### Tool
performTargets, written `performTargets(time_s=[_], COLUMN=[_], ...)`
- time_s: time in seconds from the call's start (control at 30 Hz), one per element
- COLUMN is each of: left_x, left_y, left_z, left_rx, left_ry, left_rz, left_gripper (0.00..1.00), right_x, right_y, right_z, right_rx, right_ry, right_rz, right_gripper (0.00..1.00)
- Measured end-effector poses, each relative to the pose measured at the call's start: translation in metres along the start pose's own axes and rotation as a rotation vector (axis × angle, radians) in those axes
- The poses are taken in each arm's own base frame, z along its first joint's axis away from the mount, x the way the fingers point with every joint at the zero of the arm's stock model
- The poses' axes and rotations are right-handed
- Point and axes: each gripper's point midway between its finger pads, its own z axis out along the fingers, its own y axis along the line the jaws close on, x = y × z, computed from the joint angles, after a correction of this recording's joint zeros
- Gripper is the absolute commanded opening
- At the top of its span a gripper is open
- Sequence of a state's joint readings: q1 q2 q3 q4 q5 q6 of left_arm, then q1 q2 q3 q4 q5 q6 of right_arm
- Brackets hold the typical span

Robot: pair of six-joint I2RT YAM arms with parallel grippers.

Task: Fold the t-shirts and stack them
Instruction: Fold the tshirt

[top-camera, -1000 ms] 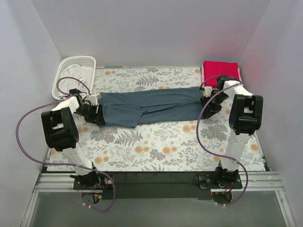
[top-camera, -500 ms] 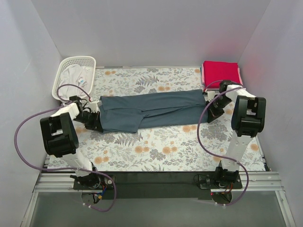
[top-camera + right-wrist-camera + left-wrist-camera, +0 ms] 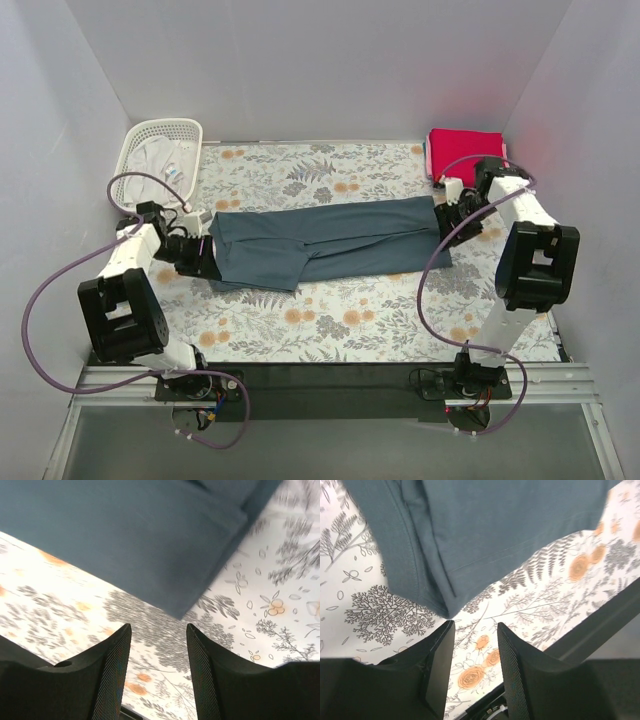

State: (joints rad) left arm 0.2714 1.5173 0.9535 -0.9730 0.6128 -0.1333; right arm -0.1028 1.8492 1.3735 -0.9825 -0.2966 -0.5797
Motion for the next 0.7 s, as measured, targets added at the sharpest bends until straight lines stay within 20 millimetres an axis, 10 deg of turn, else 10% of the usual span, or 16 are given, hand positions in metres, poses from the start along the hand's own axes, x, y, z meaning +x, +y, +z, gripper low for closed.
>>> performTargets(time_s=[0.17,0.3,0.47,0.7], left_x=[-0.027,-0.024,-0.024,-0.023], left_y=[-0.014,-0.019,-0.022,-0.018], left_z=[-0.015,-0.011,-0.006,0.0], left_rx=[0.037,0.073,0.107,0.101], left_ry=[-0.076,-0.062,-0.05,-0.032], left_rz=[-0.013,-0.087,-0.153,-0.236], left_gripper=[0.39,0.39,0.39,0.38], right_x=[-0.057,-0.08,-0.068,-0.046], right_y=[0.075,0.165,0.274,0.369], right_z=[-0.032,-0.017,0.029,0.064], right_rx=[-0.083,-0.276,-0.485,-0.625], right_ry=[-0.186,-0.232,-0.183,-0.138], right_rz=[-0.137,-0.218,-0.256,-0.272], right_gripper=[0.52,0.54,0.57,0.59])
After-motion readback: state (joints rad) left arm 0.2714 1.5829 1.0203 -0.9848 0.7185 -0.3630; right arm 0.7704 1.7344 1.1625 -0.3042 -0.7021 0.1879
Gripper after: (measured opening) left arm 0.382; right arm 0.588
